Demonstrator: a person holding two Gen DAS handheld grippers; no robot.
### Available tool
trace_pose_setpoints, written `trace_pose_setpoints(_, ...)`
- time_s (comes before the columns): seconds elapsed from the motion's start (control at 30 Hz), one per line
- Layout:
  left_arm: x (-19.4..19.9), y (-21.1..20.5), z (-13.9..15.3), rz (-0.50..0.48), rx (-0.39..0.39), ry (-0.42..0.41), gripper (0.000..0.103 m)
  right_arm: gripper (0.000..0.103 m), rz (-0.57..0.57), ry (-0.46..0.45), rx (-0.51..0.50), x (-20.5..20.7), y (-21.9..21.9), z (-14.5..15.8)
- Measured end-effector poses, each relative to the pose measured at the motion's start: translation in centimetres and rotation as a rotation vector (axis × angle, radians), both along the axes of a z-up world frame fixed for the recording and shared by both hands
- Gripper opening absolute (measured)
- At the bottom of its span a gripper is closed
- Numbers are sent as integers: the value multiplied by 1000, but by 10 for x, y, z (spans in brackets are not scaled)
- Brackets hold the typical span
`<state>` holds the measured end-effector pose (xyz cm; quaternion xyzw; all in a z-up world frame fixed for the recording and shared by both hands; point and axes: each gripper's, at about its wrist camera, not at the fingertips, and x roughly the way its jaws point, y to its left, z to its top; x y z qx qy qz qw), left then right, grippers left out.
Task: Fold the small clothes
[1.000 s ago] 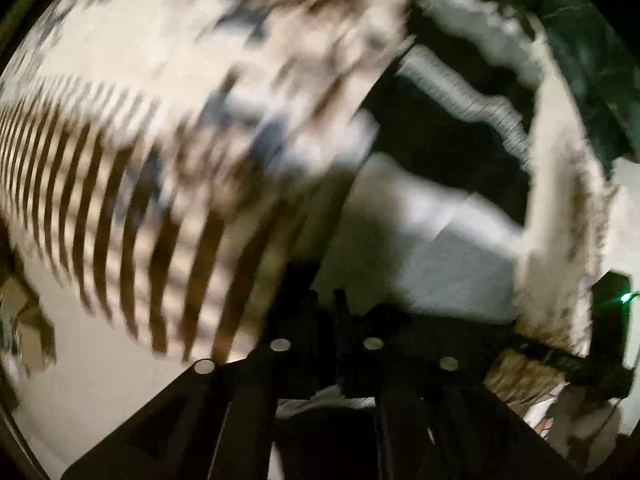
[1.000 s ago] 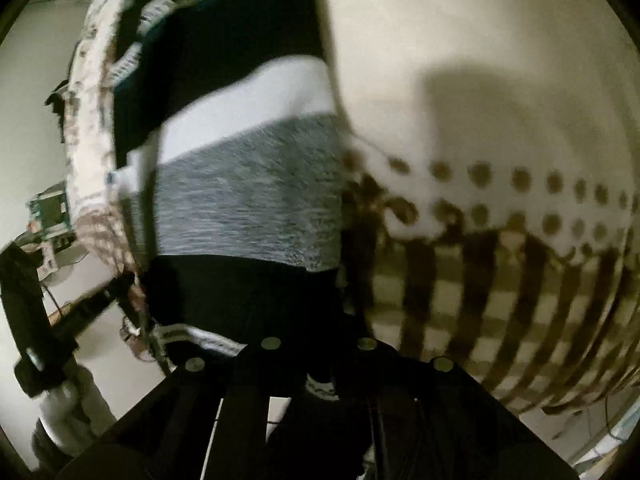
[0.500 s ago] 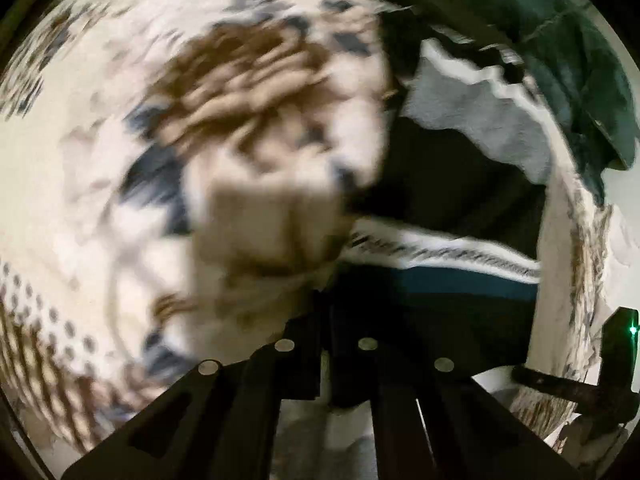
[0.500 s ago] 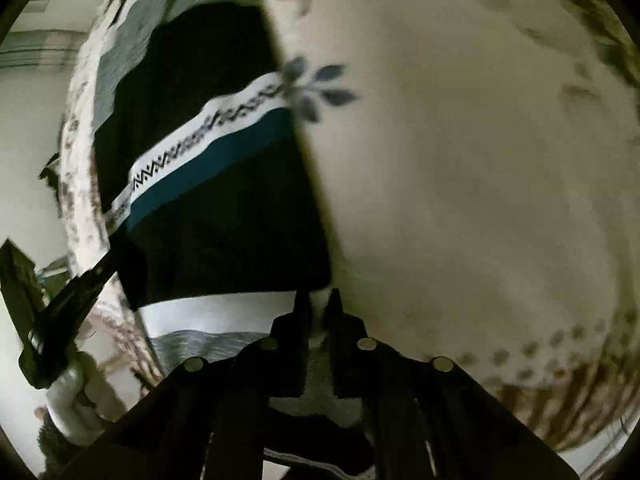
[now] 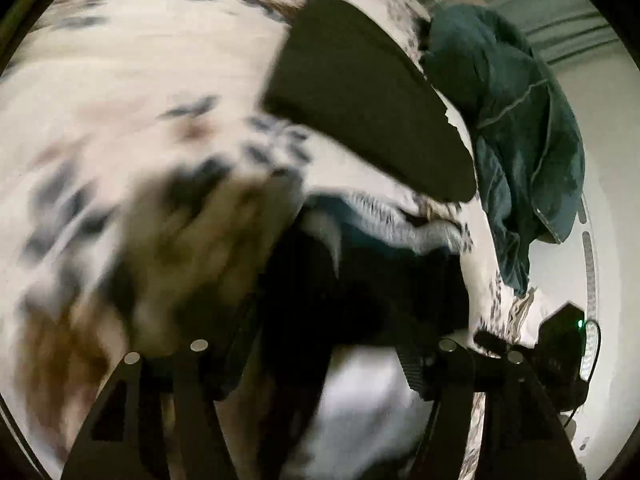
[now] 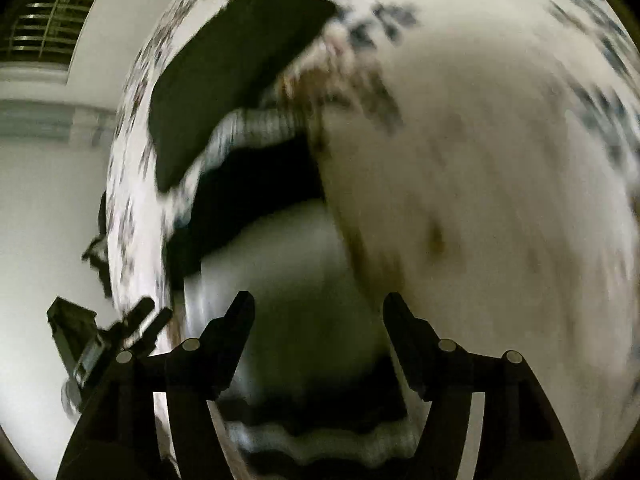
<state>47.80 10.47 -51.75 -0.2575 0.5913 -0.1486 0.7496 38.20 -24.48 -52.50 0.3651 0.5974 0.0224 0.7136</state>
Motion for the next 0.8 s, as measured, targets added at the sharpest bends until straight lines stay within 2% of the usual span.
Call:
trace_pose_setpoints(0.07,29,-10,-14,-27,43,7,51,69,-16,16,25,42,1,-17)
trace_pose_setpoints(0.1,32,-12,-16,-33,69,6,13,68,-20,30,49,57,3,-26)
trace_pose_setpoints(0.13,38,-14,-19,-41,84,14,12,65,-32,44,81,70,4,-37)
trace_pose_setpoints(0.17,36,-13,-12,-41,79,4,12,36,-37,37,105,76,5,-40)
trace_pose_setpoints(0.2,32,-12,-4,-48,88,-24,12,4,-42,29,85,82,4,-39)
trace_pose_setpoints(0.27,24,-9,9,-54,83,-80,11,4,-73,-39,65,86,-9,-26)
trace_pose_setpoints(0.33,29,-2,9,-41,66,-86,11,3,-99,-63,37,86,-16,-18)
trace_pose_setpoints(0.43,43,11,-24,-13,38,1,12,3,-90,-3,-9,89,-17,-39)
trace_pose_setpoints(0.5,53,5,-33,-19,49,19,12,4,-72,23,4,103,-12,-50)
trace_pose_setpoints(0.53,53,5,-31,-17,40,25,16,4,-68,36,24,106,-13,-52)
trace_pose_setpoints(0.57,51,7,-26,-21,40,31,17,8,-67,48,30,108,-12,-51)
trace_pose_setpoints(0.63,47,5,-19,-32,40,30,22,28,-48,28,30,100,-12,-37)
trace_pose_setpoints(0.67,34,10,-8,-32,17,19,23,47,-32,11,28,87,-16,-28)
trace_pose_setpoints(0.7,28,10,-2,-35,14,15,26,51,-9,-2,20,75,-17,-20)
trace_pose_setpoints(0.73,19,10,4,-42,25,8,33,51,24,-9,6,59,-15,-11)
trace_pose_setpoints(0.8,-12,8,24,-62,57,-35,38,51,70,3,1,19,-26,4)
